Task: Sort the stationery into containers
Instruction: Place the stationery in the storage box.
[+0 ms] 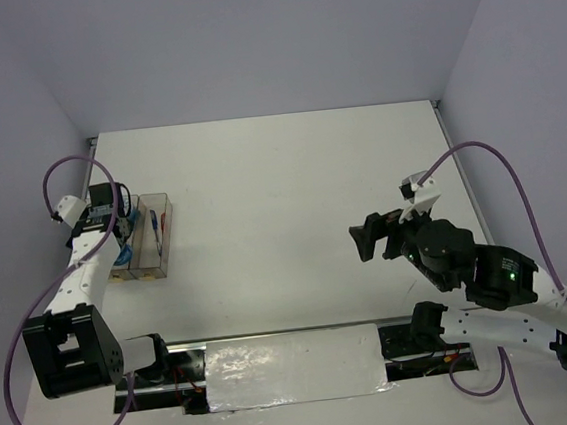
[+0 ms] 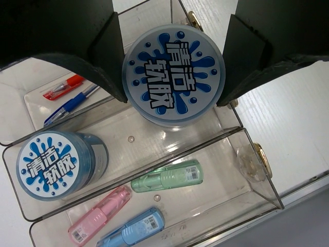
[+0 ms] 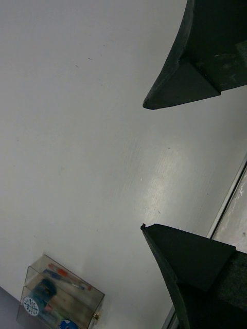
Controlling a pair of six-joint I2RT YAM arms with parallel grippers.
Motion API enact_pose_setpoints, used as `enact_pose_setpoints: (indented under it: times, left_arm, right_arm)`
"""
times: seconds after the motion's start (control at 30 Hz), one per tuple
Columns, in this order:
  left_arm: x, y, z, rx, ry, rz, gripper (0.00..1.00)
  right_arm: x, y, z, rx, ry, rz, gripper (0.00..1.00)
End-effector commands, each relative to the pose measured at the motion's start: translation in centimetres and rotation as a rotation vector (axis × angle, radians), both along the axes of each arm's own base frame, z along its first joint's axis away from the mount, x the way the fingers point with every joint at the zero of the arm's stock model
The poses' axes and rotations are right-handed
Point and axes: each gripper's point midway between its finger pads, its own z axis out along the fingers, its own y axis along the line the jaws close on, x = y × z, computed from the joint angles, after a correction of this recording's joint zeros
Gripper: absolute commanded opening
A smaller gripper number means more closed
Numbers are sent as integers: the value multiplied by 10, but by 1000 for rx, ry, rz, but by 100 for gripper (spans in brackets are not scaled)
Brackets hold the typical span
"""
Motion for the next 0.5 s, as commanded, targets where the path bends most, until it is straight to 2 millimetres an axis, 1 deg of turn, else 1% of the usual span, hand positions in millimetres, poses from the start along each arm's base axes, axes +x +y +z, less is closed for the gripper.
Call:
enact_pose_setpoints:
  times: [0.0,0.13,0.23,0.27,0.37,0.47]
  left_arm:
    - [9,5,7,18,-40,24,0]
    - [4,10,3,34,-38,60,0]
    - [13,8,11,31,-65,32,0]
    - [16,9,17,34,-81,31,0]
    - [19,12,24,46,-89,39,0]
    - [22,15,22,38,-82,51,0]
  right_arm:
    - [2,6,5,19,-18,9,100]
    - [3,13,5,-3,-6,27,100]
    - [4,17,2,-12,-1,37,100]
    - [4,18,2,-12,-2,41,100]
    - [4,20,-1,-19,3,45,100]
    - [5,24,-4,-28,10,51,100]
